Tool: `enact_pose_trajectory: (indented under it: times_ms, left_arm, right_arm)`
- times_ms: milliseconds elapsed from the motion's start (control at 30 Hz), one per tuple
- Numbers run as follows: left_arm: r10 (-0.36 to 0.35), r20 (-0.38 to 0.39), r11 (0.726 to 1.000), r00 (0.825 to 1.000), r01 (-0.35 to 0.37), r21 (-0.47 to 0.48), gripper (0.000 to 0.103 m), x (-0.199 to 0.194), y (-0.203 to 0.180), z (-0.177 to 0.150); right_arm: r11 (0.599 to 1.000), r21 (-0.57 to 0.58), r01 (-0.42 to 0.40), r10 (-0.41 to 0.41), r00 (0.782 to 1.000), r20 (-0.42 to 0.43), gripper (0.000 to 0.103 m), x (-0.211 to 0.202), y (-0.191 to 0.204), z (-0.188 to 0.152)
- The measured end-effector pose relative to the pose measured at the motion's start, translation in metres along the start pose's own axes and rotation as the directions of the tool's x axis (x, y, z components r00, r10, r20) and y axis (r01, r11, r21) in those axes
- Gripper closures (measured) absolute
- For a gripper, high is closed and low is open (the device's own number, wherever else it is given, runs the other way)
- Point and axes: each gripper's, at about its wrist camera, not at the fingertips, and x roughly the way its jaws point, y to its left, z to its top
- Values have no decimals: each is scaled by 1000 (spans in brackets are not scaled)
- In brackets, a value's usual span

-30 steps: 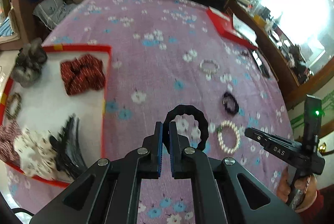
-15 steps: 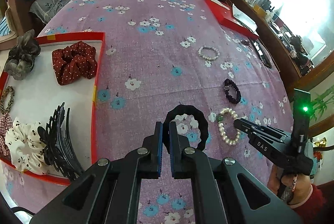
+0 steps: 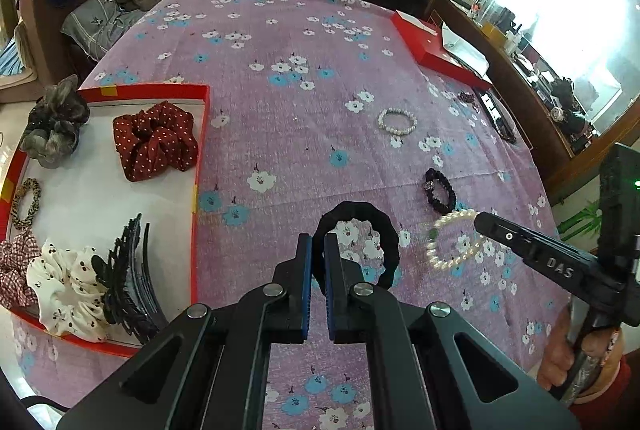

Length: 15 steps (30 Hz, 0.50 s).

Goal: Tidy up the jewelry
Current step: 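Carry the black hair tie and pearl bracelet over the tray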

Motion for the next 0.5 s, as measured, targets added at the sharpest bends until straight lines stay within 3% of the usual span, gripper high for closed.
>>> enact_pose_trajectory:
  times_ms: [233,500]
  left_arm:
    - [4,20,999,1000,-3,-37,98,-13,19,1]
    - [71,75,993,995,-63,-98,98,-39,63,2]
  right_arm:
    - [999,-49,-16,18,999,39,92,-14,29,7]
    - [991,-119,-55,60,998,36,92,-17,69,13]
